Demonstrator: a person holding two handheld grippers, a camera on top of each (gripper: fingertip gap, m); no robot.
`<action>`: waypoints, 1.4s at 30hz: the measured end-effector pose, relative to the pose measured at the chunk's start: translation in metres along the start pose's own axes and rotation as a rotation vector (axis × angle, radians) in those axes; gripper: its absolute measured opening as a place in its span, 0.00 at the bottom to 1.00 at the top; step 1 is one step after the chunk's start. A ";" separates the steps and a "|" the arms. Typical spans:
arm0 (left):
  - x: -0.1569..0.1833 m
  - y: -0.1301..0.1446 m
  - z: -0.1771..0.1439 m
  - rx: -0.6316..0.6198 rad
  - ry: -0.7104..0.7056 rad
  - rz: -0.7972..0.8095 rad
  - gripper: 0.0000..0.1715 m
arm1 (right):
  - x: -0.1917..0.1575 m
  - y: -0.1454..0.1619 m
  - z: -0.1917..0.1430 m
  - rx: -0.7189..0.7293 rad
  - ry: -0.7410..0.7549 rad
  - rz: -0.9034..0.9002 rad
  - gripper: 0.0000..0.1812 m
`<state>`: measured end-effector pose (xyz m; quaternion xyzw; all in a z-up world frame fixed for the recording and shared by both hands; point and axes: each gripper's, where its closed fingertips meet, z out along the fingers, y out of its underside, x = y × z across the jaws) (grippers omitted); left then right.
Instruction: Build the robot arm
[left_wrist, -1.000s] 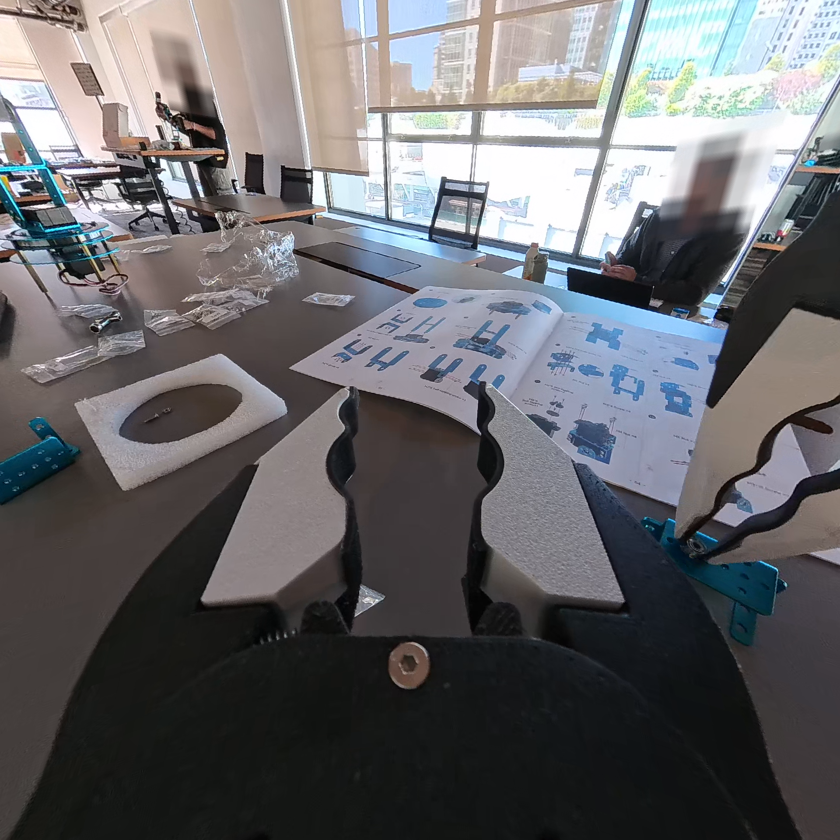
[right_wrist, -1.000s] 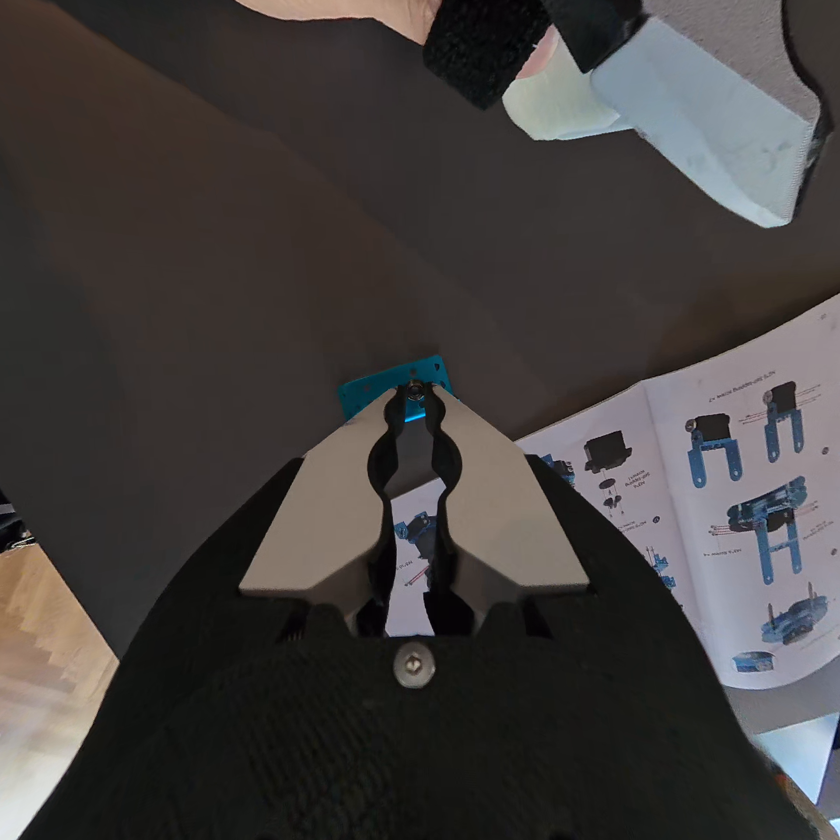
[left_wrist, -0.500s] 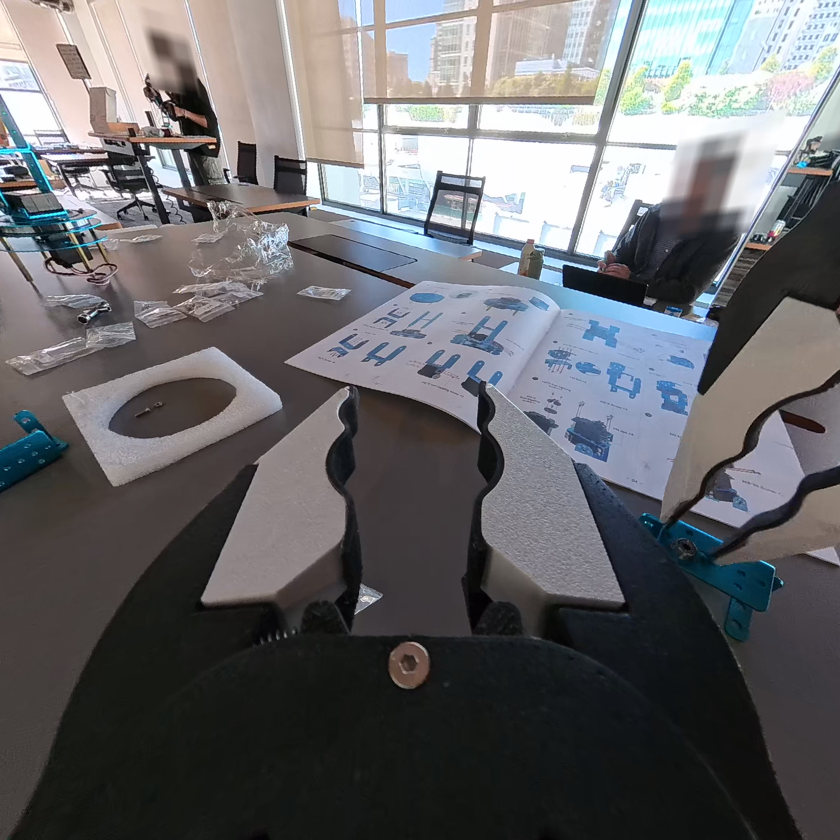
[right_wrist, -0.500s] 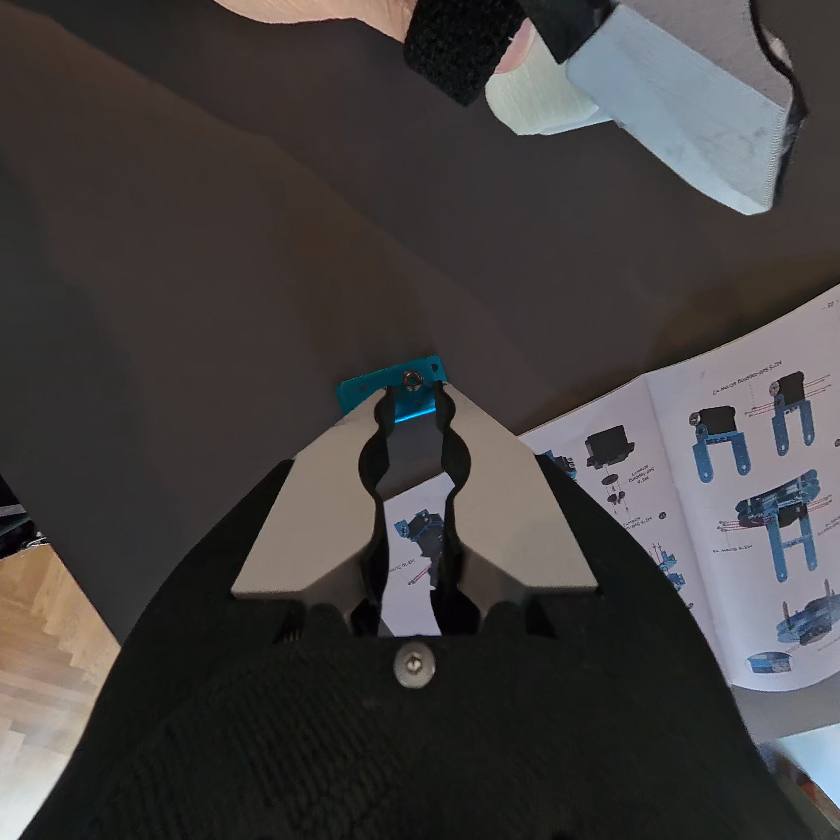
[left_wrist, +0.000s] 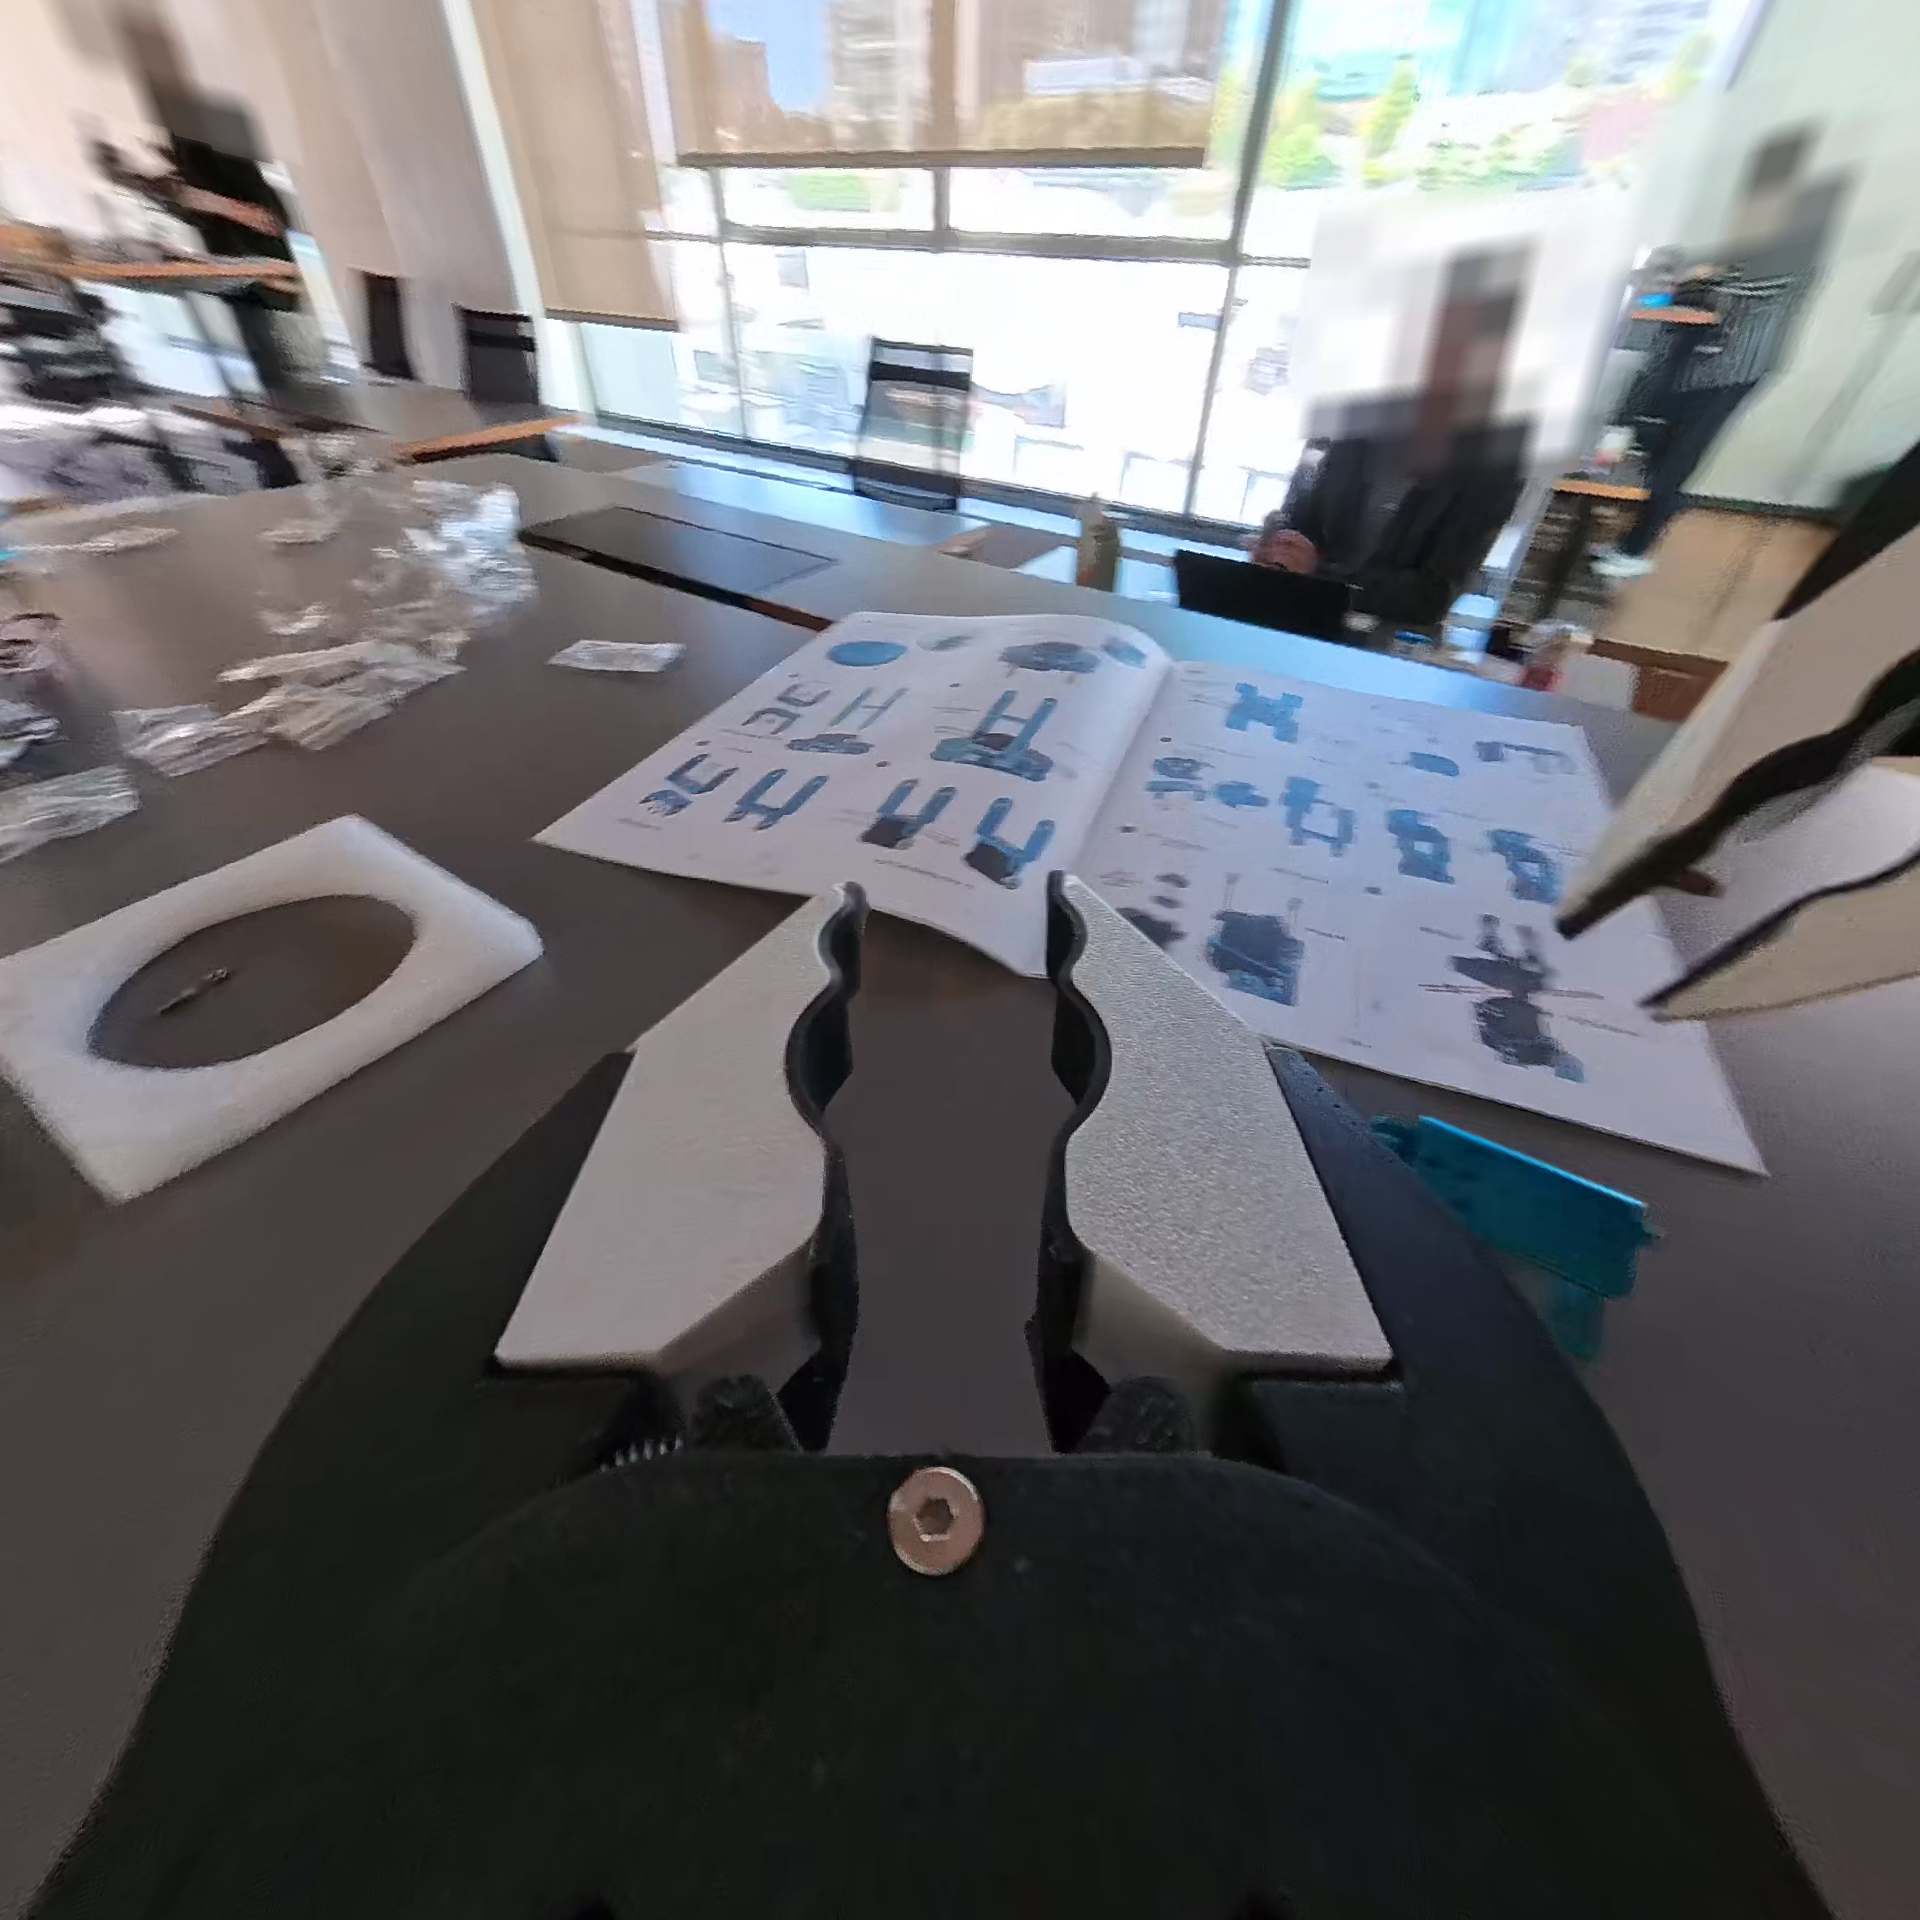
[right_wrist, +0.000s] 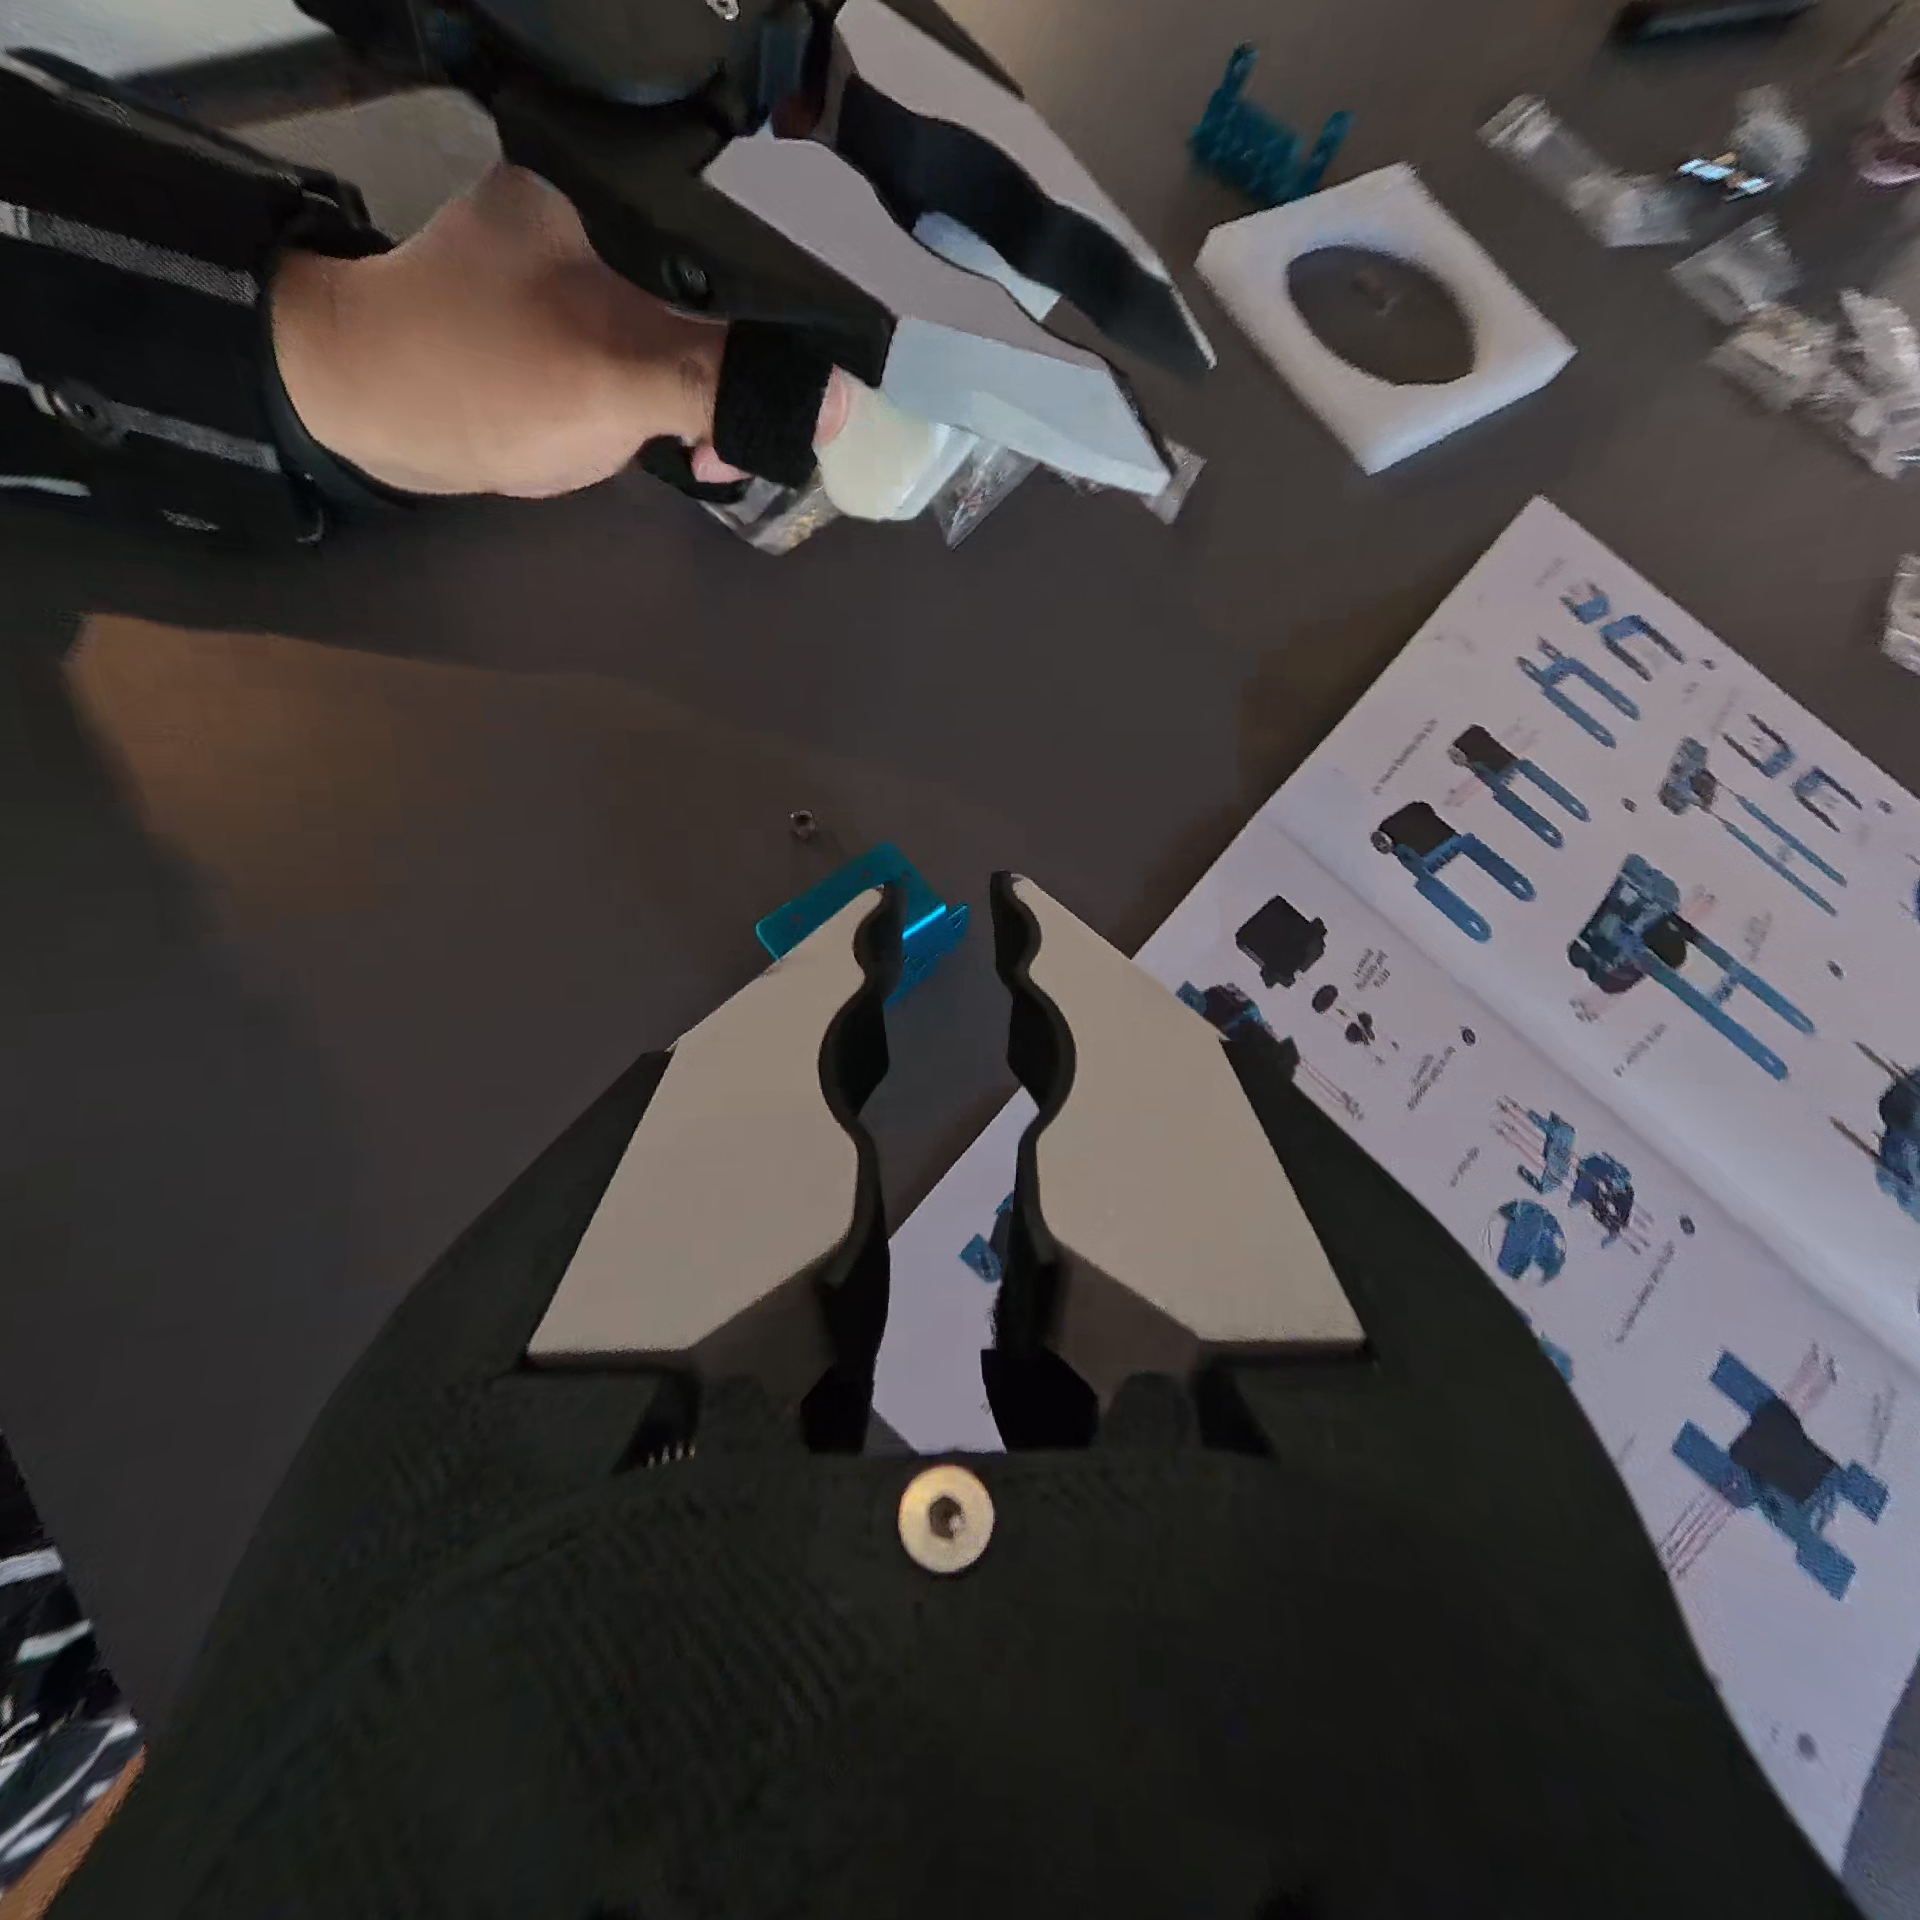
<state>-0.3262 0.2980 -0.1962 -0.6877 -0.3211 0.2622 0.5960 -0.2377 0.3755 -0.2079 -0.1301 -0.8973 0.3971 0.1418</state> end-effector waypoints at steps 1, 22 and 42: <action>0.007 -0.004 -0.001 -0.017 0.057 -0.006 0.19 | -0.001 0.002 -0.007 0.024 0.023 0.010 0.09; 0.068 0.064 -0.095 -0.523 0.298 0.062 0.09 | -0.068 0.032 -0.016 0.214 0.068 0.167 0.05; -0.116 0.048 -0.311 -0.342 0.400 -0.057 0.03 | -0.124 -0.126 0.117 0.254 0.404 0.426 0.02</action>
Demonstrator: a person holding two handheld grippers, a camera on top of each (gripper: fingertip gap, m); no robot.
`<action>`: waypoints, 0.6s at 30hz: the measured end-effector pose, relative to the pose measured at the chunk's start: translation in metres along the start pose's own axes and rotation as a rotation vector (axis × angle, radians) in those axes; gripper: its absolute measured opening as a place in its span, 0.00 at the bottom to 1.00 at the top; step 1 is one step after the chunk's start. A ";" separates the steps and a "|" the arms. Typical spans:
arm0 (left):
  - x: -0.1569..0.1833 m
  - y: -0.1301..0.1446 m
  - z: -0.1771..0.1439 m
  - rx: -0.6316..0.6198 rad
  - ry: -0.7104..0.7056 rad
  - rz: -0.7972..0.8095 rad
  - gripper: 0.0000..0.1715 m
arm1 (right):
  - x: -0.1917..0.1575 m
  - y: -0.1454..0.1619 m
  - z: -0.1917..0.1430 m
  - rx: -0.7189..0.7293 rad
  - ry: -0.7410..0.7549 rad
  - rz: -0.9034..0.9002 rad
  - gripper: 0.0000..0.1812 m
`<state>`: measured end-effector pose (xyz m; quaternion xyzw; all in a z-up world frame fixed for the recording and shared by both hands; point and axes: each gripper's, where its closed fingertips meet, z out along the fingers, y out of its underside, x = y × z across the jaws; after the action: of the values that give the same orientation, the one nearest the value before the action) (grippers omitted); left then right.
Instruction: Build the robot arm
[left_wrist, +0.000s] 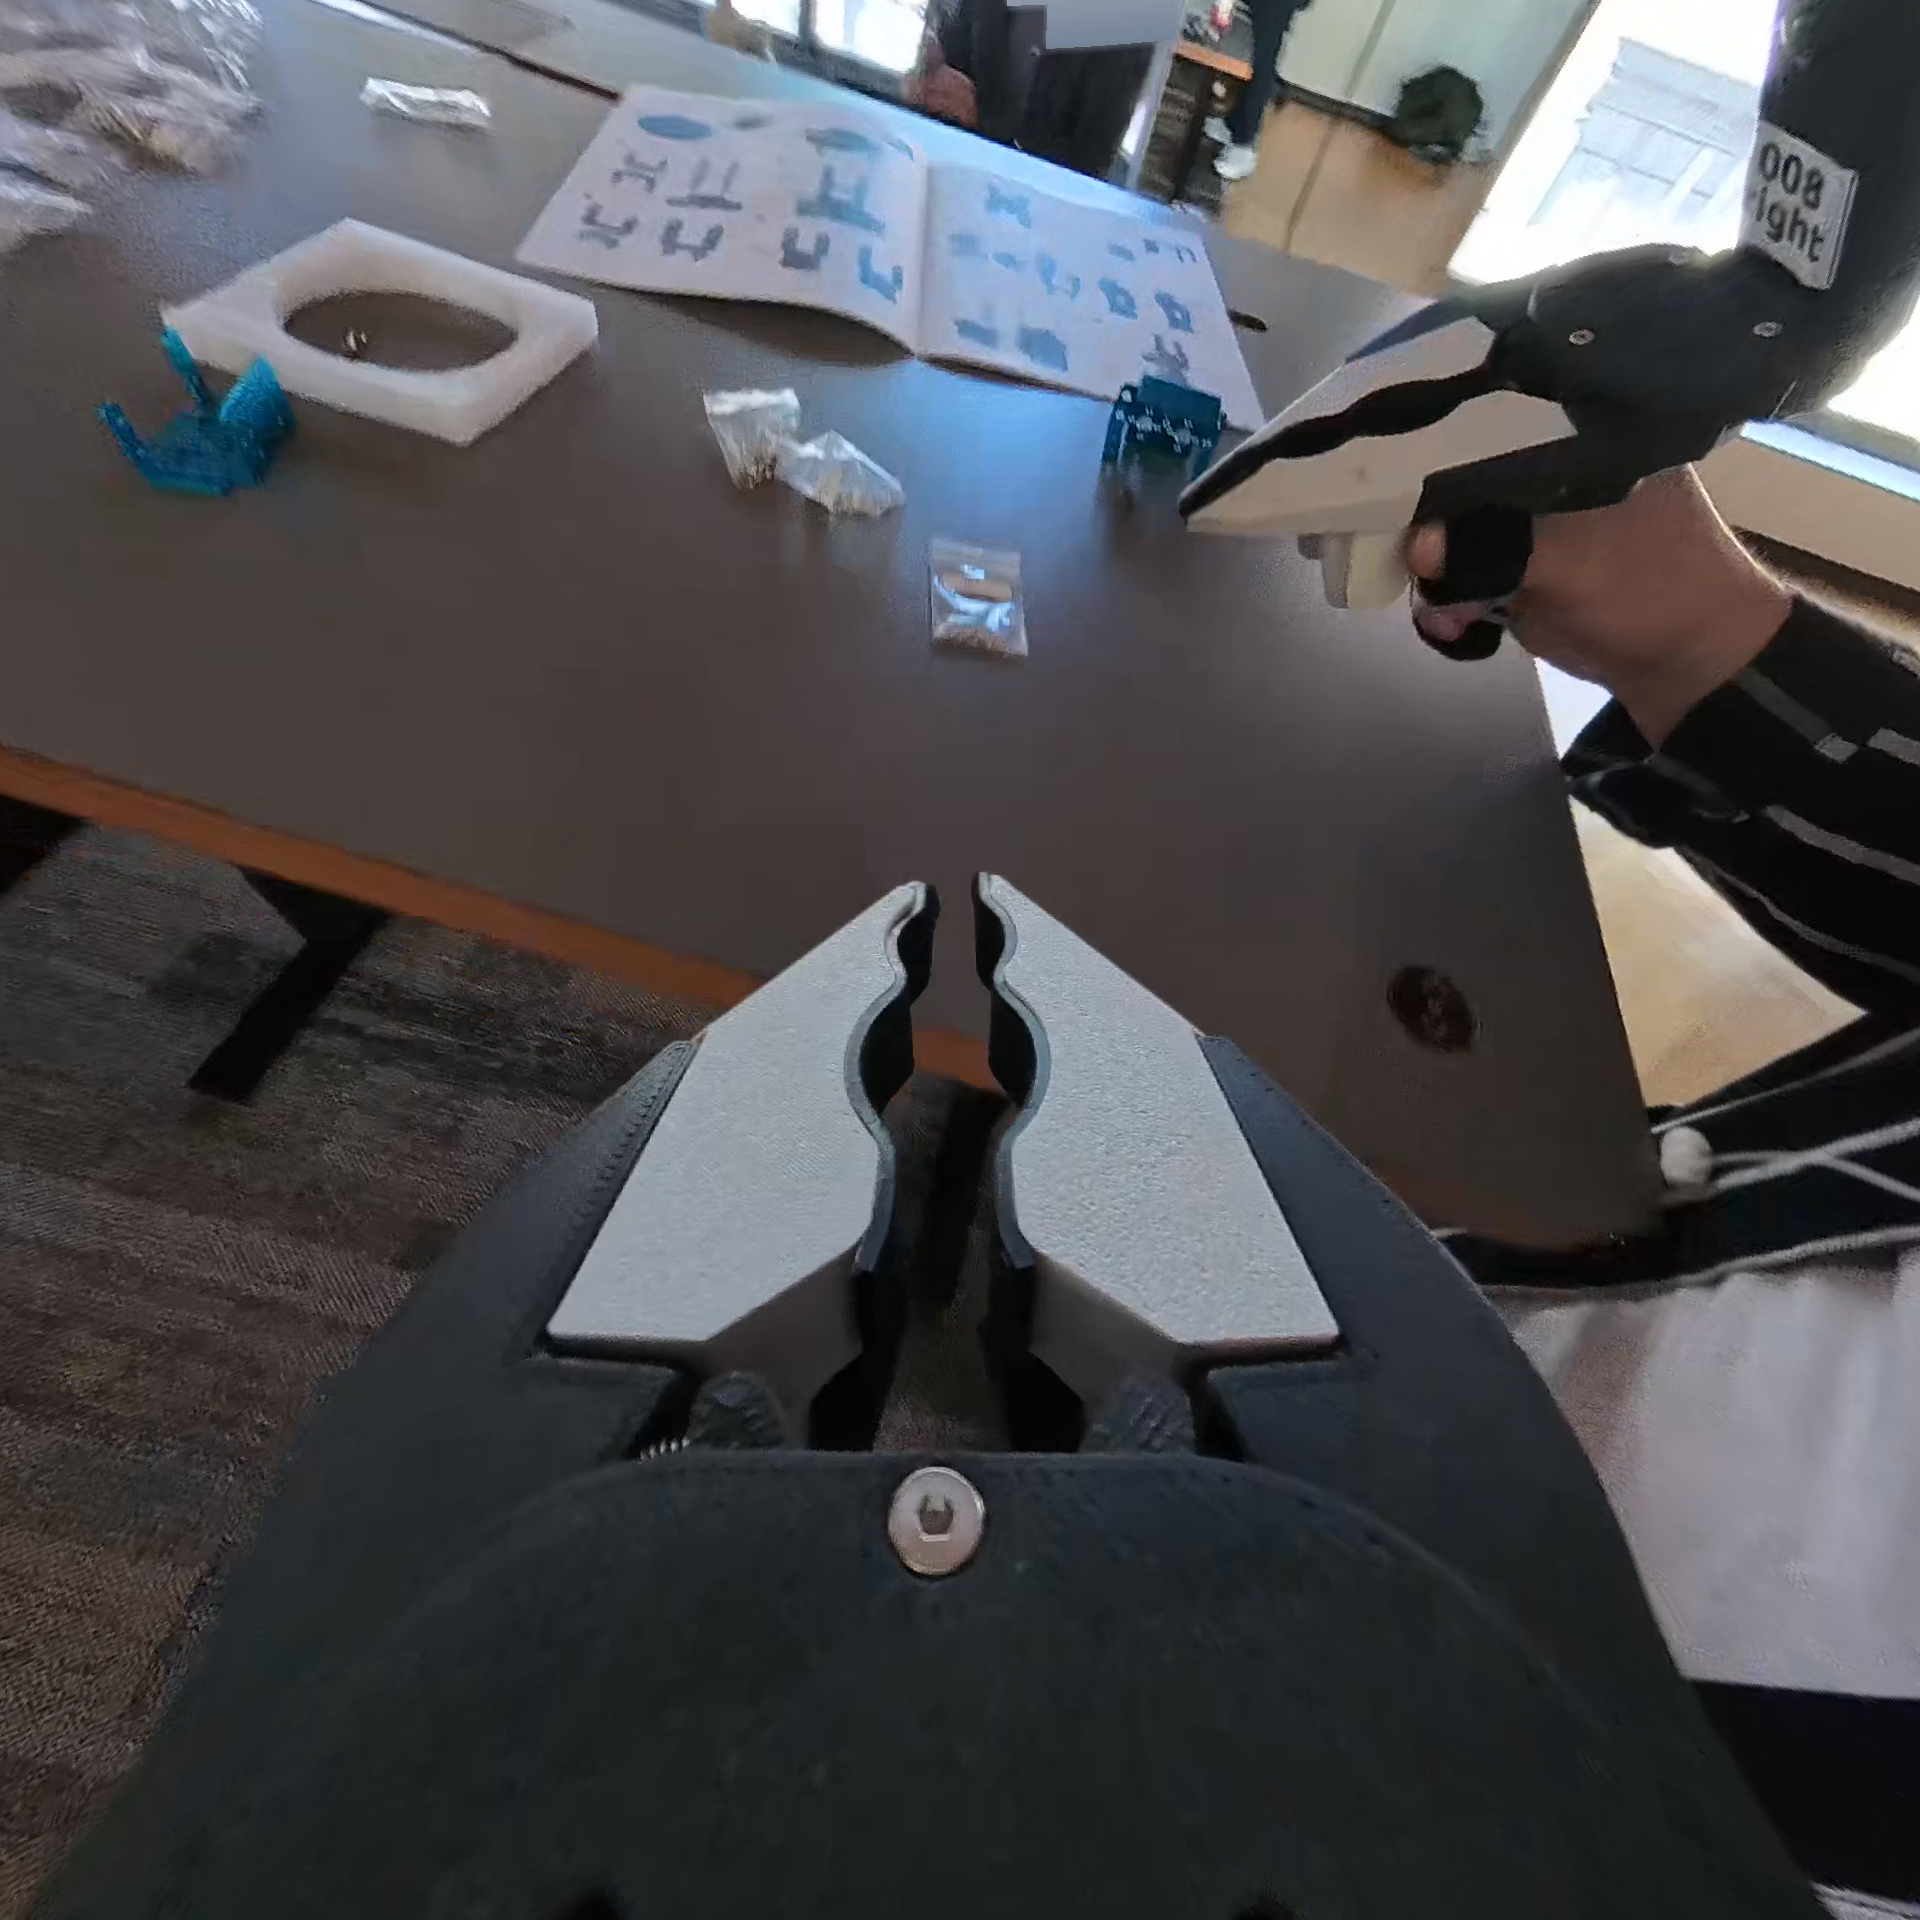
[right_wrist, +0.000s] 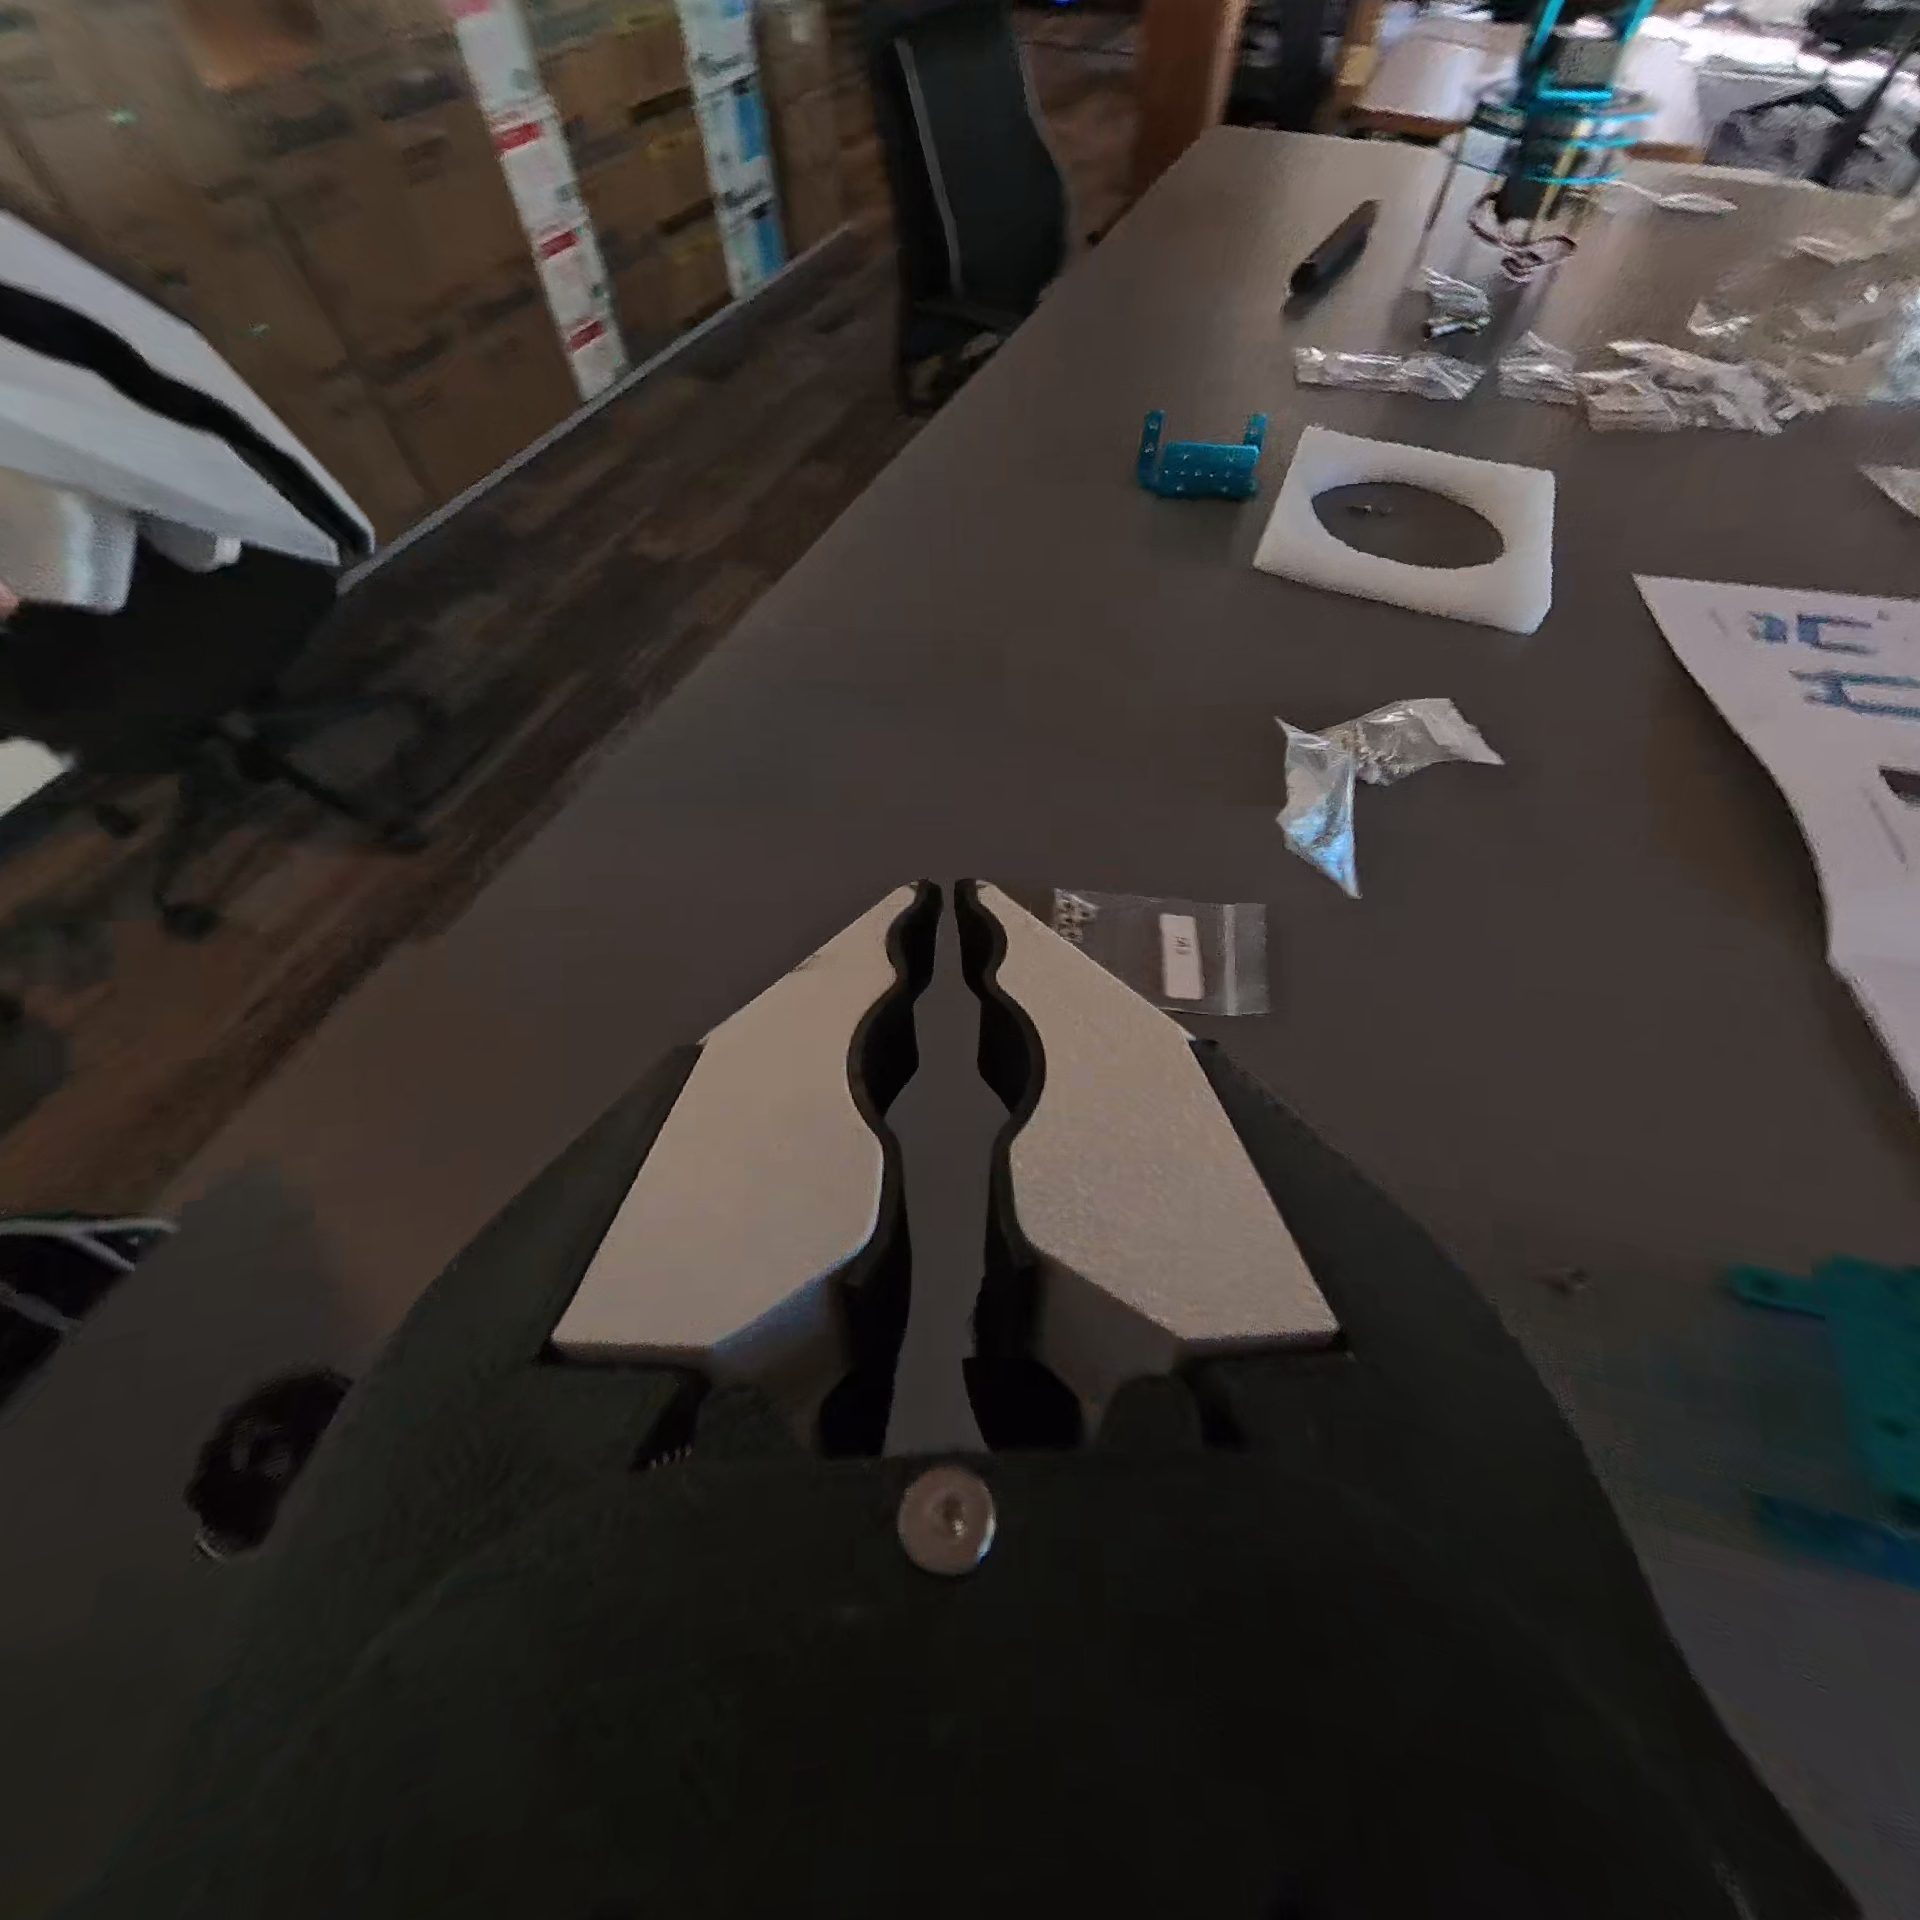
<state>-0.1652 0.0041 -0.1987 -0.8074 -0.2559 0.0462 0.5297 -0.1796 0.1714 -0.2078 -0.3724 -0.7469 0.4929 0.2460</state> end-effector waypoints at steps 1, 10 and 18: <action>-0.008 0.003 -0.008 -0.015 0.027 -0.001 0.03 | -0.010 -0.003 0.002 0.021 0.015 0.043 0.02; -0.136 -0.080 0.079 -0.159 0.031 0.285 0.10 | -0.019 0.001 -0.055 -0.037 0.320 0.004 0.02; -0.217 -0.122 0.226 -0.394 0.043 0.415 0.04 | 0.015 0.020 -0.073 -0.057 0.459 0.133 0.02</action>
<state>-0.4753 0.1289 -0.2323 -0.9306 -0.0777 0.0858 0.3473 -0.1288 0.2283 -0.1972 -0.5300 -0.6588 0.3892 0.3655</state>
